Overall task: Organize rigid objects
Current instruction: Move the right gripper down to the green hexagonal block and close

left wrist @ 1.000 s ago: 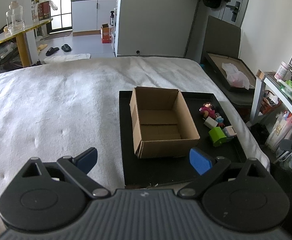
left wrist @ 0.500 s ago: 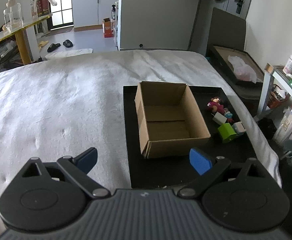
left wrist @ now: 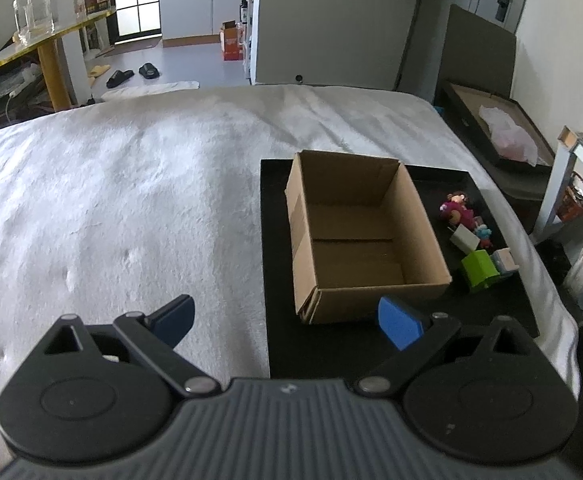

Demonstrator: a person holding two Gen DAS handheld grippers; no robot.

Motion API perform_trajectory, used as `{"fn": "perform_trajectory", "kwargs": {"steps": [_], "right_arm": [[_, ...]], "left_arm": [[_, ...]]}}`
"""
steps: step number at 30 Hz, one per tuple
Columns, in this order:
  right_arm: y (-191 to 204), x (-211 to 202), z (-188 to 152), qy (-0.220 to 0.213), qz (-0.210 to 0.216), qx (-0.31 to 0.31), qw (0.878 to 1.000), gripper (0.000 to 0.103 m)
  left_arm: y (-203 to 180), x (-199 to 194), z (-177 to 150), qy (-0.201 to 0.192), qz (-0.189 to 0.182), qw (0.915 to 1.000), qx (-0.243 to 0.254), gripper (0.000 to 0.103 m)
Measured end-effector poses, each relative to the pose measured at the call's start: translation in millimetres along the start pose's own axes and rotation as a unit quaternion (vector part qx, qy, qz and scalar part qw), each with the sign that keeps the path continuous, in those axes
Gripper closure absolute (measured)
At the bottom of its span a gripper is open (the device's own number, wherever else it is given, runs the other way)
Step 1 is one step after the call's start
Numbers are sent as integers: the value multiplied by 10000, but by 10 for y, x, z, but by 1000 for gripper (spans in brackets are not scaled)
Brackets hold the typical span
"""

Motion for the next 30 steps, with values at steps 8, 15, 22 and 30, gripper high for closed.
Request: {"fn": "perform_trajectory", "kwargs": {"steps": [8, 15, 22, 30], "right_arm": [[-132, 130, 97, 42, 17, 107, 9999, 1], [-228, 290, 121, 169, 60, -1, 9998, 12], [-260, 559, 76, 478, 123, -23, 9988, 37], [-267, 852, 122, 570, 155, 86, 9982, 50]], "left_arm": [[-19, 172, 43, 52, 159, 9999, -9, 5], [-26, 328, 93, -73, 354, 9993, -90, 7], [-22, 576, 79, -75, 436, 9988, -185, 13], [-44, 827, 106, -22, 323, 9991, -276, 36]]}}
Point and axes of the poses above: each gripper's, at about its wrist camera, not at the fingertips, and x roughly the way its jaws point, y to its left, z to its top, the point moved 5 cm from there along x, roughly the way its jaws point, and after that the axes turned 4 degrees about z, right-handed, at the moved point
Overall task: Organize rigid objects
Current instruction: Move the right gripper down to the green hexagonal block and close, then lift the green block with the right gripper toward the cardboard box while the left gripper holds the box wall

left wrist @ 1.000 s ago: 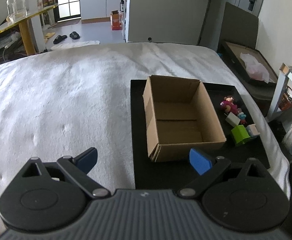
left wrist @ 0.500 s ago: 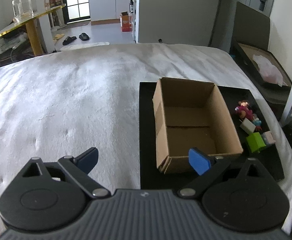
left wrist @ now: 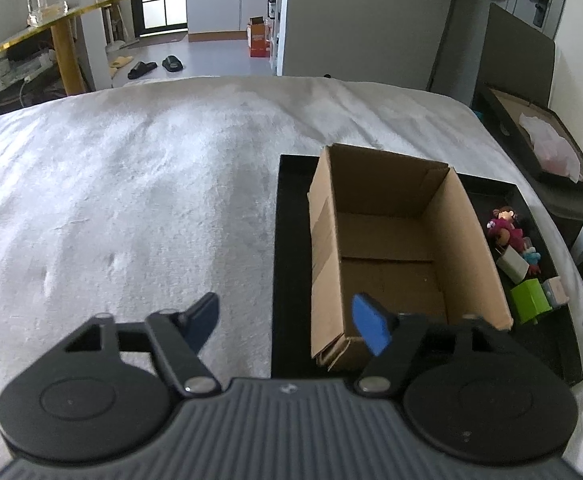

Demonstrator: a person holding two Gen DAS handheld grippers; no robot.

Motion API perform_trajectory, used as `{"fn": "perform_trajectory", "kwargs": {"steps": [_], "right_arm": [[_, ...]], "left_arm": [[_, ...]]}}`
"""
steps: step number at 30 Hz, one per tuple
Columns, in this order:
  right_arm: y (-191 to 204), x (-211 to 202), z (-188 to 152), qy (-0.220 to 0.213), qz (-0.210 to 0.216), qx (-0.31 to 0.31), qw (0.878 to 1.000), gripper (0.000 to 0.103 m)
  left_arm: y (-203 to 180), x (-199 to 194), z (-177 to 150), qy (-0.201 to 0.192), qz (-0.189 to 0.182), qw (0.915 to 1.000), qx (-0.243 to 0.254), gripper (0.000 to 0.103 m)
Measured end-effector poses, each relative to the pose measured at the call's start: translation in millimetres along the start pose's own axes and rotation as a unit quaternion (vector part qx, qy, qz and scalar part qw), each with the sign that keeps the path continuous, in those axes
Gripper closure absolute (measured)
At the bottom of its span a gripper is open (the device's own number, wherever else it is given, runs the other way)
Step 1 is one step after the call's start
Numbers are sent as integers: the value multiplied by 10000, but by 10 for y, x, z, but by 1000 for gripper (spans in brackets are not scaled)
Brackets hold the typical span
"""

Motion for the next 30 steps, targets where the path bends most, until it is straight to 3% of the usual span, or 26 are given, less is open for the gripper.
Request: {"fn": "perform_trajectory", "kwargs": {"steps": [2, 7, 11, 18, 20, 25, 30], "right_arm": [[12, 76, 36, -26, 6, -16, 10000, 56], [-7, 270, 95, 6, -94, -23, 10000, 56], [9, 436, 138, 0, -206, -273, 9994, 56], [-77, 666, 178, -27, -266, -149, 9995, 56], [-90, 720, 169, 35, -272, -95, 9996, 56], [-64, 792, 96, 251, -227, -145, 9993, 60], [-56, 749, 58, 317, -227, -116, 9992, 61]], "left_arm": [[-30, 69, 10, -4, -4, 10000, 34, 44], [-107, 237, 14, 58, -25, 10000, 17, 47], [-188, 376, -18, 146, -47, 9999, 10, 58], [-258, 551, -93, 315, 78, 9994, 143, 62], [-258, 576, -109, 354, 40, 9993, 87, 75], [-295, 592, -136, 391, -82, 9992, 66, 92], [-314, 545, -163, 353, -72, 9993, 110, 93]]}}
Point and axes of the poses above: each gripper's, at about its wrist camera, not at the fingertips, and x roughly the way its jaws point, y to its left, z to its top, the point moved 5 cm from there along x, roughly the way its jaws point, and after that the axes turned 4 degrees about z, right-handed, at the moved point
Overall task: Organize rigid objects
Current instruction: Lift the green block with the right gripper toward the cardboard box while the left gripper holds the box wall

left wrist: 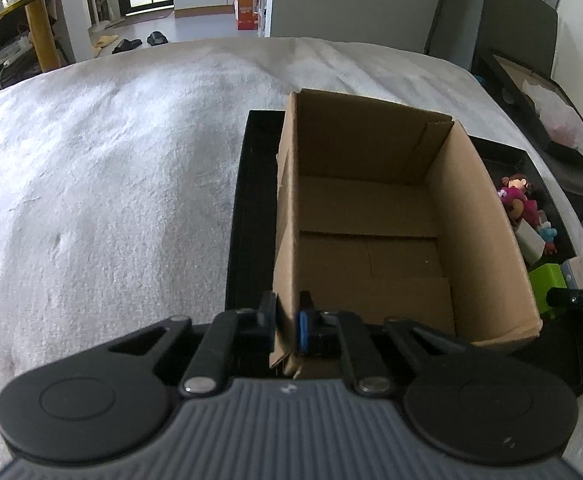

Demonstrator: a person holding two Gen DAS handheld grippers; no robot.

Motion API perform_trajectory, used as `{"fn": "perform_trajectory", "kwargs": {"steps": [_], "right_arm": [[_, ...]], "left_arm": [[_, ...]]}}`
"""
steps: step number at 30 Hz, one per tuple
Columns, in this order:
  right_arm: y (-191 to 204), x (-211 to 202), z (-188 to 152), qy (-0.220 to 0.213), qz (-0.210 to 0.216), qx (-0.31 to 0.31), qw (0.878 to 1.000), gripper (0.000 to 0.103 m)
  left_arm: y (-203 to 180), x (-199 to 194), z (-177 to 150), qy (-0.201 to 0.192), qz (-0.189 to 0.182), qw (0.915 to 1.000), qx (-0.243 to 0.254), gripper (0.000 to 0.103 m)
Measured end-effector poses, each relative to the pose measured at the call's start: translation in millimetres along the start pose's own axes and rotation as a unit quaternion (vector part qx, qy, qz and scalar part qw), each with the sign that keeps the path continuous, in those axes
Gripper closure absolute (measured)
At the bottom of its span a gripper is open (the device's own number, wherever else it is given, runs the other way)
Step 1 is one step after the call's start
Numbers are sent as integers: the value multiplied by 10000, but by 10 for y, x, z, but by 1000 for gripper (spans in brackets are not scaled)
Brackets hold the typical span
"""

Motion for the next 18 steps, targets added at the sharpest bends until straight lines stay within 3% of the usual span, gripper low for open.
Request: {"fn": "perform_trajectory", "kwargs": {"steps": [12, 18], "right_arm": [[61, -106, -229, 237, 218, 309, 9990, 61], [38, -27, -212, 185, 246, 439, 9986, 55]], "left_arm": [[127, -142, -96, 93, -42, 9999, 33, 93], [130, -120, -96, 138, -43, 9999, 42, 92]]}}
Point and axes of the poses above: each gripper's, at about its wrist camera, not at the fingertips, and x roughly the way its jaws point, y to its left, z to its top, the point moved 5 cm from there along x, roughly the way its jaws point, and after that the axes turned 4 degrees about z, right-handed, at the moved point
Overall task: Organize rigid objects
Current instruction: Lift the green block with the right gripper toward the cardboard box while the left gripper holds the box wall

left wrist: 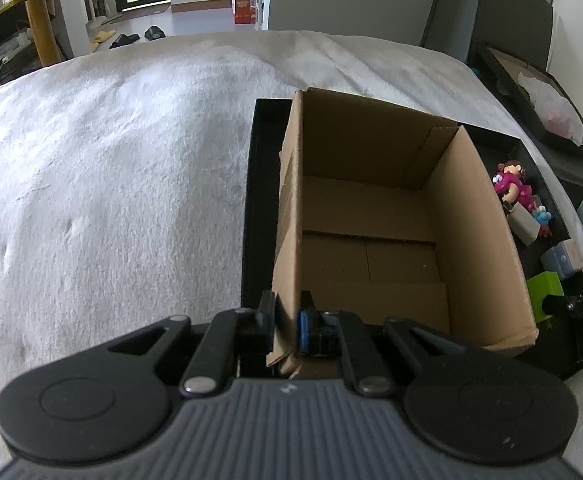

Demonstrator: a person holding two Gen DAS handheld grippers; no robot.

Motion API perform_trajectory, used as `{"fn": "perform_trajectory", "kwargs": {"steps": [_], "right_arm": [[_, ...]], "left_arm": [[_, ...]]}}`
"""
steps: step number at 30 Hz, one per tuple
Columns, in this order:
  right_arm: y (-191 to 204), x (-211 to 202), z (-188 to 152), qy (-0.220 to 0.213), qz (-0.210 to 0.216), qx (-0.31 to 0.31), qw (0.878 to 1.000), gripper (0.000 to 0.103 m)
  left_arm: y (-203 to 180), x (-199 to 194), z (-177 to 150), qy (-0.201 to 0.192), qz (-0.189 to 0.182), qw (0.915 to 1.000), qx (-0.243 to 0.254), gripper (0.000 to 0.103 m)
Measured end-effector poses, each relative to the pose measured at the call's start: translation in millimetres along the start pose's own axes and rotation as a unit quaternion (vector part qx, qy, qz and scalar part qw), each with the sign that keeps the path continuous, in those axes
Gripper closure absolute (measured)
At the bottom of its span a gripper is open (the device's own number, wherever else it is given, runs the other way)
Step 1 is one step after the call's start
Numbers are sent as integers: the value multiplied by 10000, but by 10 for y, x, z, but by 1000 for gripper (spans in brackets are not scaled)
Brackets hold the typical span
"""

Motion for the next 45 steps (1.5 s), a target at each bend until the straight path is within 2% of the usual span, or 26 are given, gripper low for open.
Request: {"fn": "perform_trajectory", "kwargs": {"steps": [10, 15, 20, 35, 45], "right_arm": [[-119, 232, 9, 114, 205, 547, 9982, 52], [-120, 174, 19, 73, 146, 591, 9981, 52], [-115, -13, 68, -54, 299, 684, 9972, 52], [321, -467, 359, -531, 406, 135, 9977, 52], [758, -543, 487, -678, 450, -367, 9960, 52]], "left_arm": [[-20, 11, 22, 213, -228, 9994, -121, 91], [-36, 64, 110, 193, -193, 9995, -153, 90], [-46, 101, 169, 108, -140, 9997, -137, 89], [-62, 60, 120, 42, -129, 9997, -196, 91], [-90, 29, 91, -8, -117, 9997, -199, 90]]}}
Point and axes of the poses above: each gripper's, at about its wrist camera, not at the fingertips, and x roughly the way its jaws point, y to its left, z to its top, the point moved 5 cm from there along x, roughly the way its jaws point, and after that the axes turned 4 degrees about z, right-handed, at the moved point
